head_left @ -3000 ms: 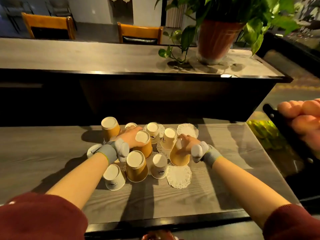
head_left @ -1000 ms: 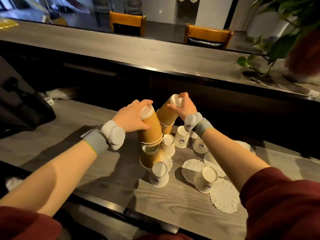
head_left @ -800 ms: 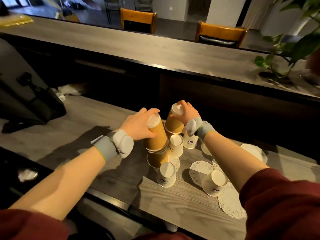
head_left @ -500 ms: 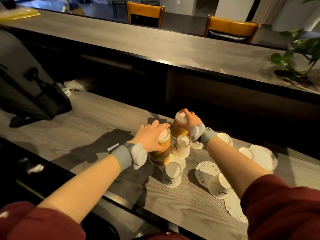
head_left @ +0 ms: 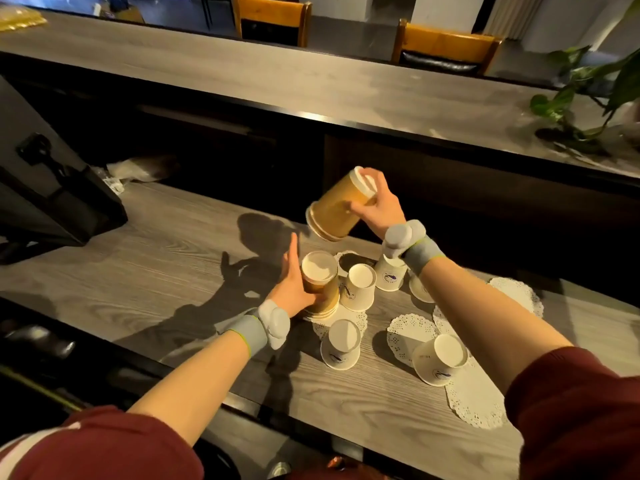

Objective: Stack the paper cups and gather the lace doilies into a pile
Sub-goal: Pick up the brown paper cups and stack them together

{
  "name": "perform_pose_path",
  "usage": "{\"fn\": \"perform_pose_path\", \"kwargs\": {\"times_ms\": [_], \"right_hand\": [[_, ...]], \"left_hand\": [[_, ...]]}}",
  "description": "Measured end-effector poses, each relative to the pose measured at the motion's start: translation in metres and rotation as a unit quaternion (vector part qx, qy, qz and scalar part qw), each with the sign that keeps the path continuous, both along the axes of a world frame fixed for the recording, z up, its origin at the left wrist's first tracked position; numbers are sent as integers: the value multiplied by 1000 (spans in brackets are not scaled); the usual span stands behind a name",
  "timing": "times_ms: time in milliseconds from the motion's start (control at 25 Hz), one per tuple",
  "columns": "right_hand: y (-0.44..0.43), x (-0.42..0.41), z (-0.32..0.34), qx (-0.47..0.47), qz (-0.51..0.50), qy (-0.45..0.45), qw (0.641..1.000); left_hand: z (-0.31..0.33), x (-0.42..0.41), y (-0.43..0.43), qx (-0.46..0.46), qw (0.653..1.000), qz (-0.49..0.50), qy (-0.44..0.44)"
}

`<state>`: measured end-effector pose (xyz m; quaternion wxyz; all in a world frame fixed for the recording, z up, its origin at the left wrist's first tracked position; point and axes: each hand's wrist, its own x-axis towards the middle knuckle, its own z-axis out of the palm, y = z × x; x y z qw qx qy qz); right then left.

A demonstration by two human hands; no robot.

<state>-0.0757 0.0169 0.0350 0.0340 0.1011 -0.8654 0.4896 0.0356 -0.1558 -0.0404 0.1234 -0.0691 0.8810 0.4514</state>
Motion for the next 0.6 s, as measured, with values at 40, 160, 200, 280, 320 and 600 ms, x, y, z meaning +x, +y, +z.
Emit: {"fn": "perform_pose_path", "kwargs": {"times_ms": [40, 160, 200, 280, 320, 600], "right_hand": [[-2, 3, 10, -22, 31, 1, 999], [-5, 15, 32, 20, 138, 17, 990], [-4, 17, 36, 53, 175, 19, 983], [-5, 27, 38, 109, 236, 10, 966], [-5, 33, 35, 131, 253, -1, 959], [-24, 76, -22, 273, 216, -32, 937]], "left_hand": [[-2, -1, -3, 19, 1000, 15, -18], [-5, 0, -11, -39, 997, 17, -61], [-4, -1, -12, -68, 996, 19, -61], [0, -1, -14, -85, 994, 26, -66], [2, 0, -16, -80, 994, 28, -72], [1, 5, -18, 16, 994, -54, -95]]}}
